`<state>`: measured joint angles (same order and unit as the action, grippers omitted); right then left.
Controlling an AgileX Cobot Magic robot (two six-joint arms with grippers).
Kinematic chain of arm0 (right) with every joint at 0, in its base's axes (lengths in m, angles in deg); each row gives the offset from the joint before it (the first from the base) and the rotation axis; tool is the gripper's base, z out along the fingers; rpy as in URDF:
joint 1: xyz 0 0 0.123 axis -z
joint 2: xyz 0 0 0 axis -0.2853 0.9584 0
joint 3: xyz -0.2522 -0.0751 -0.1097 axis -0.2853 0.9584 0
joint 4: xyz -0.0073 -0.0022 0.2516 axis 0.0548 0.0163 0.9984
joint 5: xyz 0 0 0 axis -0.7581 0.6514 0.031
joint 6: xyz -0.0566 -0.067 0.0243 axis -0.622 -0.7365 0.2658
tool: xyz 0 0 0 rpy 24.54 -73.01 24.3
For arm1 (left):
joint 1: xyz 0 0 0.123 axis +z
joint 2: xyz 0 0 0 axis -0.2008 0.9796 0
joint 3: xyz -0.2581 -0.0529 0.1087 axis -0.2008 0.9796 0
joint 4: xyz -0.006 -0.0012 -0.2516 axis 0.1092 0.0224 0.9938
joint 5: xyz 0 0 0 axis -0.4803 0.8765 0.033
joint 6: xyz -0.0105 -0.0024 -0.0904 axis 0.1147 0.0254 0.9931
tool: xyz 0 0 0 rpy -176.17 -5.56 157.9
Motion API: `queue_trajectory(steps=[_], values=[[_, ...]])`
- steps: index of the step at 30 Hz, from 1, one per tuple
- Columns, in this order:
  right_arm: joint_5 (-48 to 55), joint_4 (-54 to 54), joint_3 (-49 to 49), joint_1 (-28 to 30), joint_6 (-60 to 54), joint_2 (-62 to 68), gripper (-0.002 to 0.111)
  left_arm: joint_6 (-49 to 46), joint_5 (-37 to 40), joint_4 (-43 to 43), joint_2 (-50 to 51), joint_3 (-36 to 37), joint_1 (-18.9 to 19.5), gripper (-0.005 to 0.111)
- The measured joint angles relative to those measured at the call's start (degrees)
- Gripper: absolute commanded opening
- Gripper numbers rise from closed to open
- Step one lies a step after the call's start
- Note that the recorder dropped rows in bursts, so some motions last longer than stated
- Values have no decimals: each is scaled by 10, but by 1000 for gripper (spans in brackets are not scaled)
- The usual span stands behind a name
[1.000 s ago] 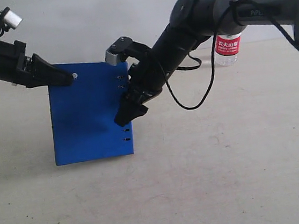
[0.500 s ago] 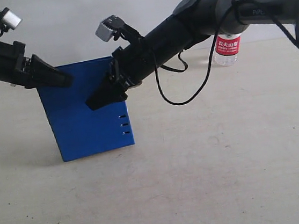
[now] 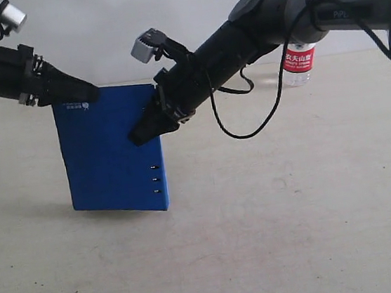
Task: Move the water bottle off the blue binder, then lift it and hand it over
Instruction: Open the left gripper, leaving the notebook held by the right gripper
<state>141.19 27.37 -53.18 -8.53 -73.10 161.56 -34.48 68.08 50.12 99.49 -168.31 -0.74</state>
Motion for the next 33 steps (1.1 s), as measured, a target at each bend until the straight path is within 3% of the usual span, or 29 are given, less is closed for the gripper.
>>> queue_trajectory(steps=[7, 12, 19, 26, 33], values=[[-3, -29, 0, -2, 16, -1, 0, 29, -99, 9, -25, 0, 0, 38], [-3, -37, 0, -3, 22, -2, 0, 61, -204, -21, -51, 0, 0, 5], [-17, -81, -1, -7, 46, -23, 0, 130, -333, -76, -95, 25, 0, 5], [-21, -133, 0, -8, 80, -60, 0, 139, -523, -78, -193, 147, -23, 5], [-40, -136, 82, -8, 95, -120, 0, 152, -815, -60, -334, 329, -85, 5]])
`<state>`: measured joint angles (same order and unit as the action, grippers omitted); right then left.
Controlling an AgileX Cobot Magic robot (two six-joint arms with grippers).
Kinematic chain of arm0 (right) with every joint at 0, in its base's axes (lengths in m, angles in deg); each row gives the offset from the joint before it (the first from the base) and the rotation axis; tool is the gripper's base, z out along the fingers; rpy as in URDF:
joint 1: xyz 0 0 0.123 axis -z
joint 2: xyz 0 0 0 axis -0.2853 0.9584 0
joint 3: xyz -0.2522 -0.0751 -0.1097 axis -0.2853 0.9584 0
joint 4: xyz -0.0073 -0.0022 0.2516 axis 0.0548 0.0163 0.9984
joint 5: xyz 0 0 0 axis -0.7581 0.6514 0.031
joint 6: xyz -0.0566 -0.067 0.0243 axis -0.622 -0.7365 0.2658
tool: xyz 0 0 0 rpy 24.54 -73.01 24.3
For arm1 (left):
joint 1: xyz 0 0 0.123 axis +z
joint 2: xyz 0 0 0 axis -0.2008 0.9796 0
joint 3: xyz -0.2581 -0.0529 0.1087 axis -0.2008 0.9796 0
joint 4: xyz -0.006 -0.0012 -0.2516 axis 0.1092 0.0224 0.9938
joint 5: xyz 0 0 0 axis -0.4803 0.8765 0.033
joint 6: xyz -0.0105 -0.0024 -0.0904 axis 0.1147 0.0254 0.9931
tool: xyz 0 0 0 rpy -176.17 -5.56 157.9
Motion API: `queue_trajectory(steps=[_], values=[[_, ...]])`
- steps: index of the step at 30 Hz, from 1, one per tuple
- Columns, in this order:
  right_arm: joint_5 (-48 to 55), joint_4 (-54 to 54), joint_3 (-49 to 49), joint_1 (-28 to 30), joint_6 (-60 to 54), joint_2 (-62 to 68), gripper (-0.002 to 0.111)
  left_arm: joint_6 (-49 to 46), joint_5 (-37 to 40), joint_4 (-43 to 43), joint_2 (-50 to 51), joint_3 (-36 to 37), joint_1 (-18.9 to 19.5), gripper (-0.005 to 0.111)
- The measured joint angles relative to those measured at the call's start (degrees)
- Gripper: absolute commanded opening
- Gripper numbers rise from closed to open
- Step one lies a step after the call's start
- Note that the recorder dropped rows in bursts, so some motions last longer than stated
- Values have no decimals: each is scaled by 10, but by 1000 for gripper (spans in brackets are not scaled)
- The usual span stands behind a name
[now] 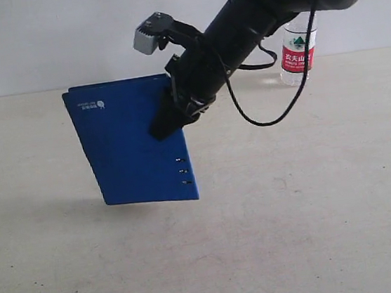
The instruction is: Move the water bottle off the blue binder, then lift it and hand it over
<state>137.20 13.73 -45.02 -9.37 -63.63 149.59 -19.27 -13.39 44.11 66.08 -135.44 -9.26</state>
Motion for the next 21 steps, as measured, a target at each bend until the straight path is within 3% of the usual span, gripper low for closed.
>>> queue_trajectory(steps=[5, 10, 15, 21], values=[[-63, -5, 132, 0, 1, -104, 0, 44, -96, 4, -76, 118, -22, 5], [-192, -5, 223, -9, -11, -233, 0, 114, -108, 6, -174, 214, -24, 5], [-312, 9, 210, -24, -40, -299, 0, 145, -83, 16, -314, 283, -24, 5], [-318, 48, 177, -27, -46, -301, 0, 153, -48, 80, -453, 336, -24, 5]])
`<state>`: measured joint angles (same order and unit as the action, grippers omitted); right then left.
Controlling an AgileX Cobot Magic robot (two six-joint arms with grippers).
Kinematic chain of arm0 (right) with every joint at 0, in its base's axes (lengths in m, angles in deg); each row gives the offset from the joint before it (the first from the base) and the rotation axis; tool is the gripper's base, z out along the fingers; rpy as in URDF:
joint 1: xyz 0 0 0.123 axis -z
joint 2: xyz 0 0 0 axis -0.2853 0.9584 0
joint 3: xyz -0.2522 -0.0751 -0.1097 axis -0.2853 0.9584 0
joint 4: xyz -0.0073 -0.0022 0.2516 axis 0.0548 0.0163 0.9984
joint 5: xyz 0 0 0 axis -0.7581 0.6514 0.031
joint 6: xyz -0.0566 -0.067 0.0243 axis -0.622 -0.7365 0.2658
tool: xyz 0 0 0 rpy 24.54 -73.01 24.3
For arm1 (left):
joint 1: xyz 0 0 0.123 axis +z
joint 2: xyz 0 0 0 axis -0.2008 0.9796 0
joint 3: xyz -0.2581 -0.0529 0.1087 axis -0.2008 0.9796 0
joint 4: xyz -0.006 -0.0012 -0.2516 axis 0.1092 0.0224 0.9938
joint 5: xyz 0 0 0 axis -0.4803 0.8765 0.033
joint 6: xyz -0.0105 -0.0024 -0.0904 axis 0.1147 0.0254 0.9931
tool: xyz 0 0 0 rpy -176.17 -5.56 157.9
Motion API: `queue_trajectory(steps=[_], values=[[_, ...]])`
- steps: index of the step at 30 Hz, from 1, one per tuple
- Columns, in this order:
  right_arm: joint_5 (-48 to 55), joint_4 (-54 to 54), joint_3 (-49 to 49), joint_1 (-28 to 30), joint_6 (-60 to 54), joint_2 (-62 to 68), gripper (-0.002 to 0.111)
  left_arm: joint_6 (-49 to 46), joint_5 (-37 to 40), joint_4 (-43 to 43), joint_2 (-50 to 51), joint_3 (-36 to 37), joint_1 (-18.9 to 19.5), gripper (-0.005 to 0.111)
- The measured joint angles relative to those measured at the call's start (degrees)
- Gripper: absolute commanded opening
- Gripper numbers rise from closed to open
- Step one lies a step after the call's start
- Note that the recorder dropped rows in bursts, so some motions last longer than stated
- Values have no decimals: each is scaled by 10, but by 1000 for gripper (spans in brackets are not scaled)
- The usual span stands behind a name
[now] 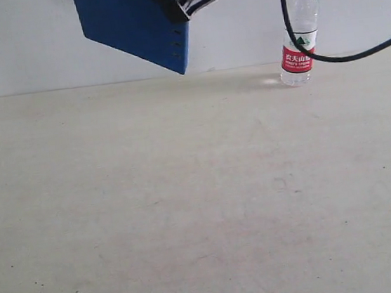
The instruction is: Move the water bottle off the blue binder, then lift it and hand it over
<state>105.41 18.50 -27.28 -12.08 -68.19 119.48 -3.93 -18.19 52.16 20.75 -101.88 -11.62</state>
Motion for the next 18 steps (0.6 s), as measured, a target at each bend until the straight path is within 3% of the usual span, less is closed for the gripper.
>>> queue_trajectory(steps=[9, 11, 16, 18], values=[[12, 50, -4, -4, -9, -2, 1, 0, 55, 42, -107, 91, 0, 5], [8, 53, -6, -4, -9, -3, 9, 0, 54, 53, -116, 109, 0, 5], [28, 74, -7, -4, 0, -9, 47, 0, 32, 72, -120, 140, 0, 5], [34, 76, -10, -4, 8, -13, 50, 0, 20, 74, -120, 147, 0, 5]])
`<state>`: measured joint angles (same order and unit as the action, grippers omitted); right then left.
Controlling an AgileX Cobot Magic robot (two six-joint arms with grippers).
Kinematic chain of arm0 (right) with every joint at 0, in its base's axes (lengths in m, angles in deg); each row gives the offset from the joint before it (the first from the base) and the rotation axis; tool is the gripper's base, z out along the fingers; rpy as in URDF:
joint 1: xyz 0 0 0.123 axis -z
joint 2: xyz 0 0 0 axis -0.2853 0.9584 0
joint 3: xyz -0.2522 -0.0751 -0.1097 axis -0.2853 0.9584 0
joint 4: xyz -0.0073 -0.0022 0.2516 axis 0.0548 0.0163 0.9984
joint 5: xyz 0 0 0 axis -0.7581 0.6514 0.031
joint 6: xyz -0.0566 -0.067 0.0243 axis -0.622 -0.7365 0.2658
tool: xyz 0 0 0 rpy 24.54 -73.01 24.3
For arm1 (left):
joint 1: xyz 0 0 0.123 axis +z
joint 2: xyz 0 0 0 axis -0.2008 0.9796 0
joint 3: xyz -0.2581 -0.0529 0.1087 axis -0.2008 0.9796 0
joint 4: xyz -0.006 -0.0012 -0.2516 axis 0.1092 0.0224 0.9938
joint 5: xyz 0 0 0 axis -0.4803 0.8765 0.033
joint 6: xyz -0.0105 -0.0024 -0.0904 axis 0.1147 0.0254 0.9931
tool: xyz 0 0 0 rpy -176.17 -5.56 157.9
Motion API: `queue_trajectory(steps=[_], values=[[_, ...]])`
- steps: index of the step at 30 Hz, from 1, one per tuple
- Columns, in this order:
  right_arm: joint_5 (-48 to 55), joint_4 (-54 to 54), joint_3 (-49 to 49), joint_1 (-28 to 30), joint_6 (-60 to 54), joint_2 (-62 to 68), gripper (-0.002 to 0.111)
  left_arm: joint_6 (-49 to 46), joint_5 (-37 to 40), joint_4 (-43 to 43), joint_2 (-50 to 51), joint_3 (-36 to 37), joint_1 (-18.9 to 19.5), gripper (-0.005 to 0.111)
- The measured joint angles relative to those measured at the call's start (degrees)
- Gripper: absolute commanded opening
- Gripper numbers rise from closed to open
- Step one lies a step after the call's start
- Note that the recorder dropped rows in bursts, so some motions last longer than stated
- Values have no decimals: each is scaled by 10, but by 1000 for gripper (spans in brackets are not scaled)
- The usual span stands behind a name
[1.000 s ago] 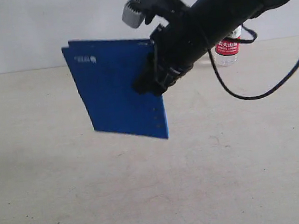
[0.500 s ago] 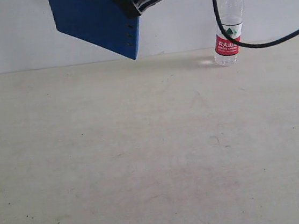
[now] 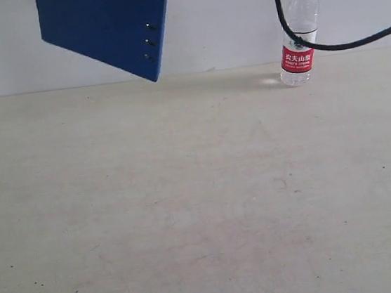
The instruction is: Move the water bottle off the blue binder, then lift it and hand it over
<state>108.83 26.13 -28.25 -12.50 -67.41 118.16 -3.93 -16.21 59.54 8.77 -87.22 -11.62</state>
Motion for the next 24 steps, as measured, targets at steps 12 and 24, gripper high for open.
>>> queue_trajectory(steps=[12, 24], values=[[11, -234, -3, 0, 225, -167, 39, -5, -52, 13, 0, 2, 0, 5], [92, -581, 194, 4, 642, -375, 1, -30, -87, 17, 0, 2, 0, 5]])
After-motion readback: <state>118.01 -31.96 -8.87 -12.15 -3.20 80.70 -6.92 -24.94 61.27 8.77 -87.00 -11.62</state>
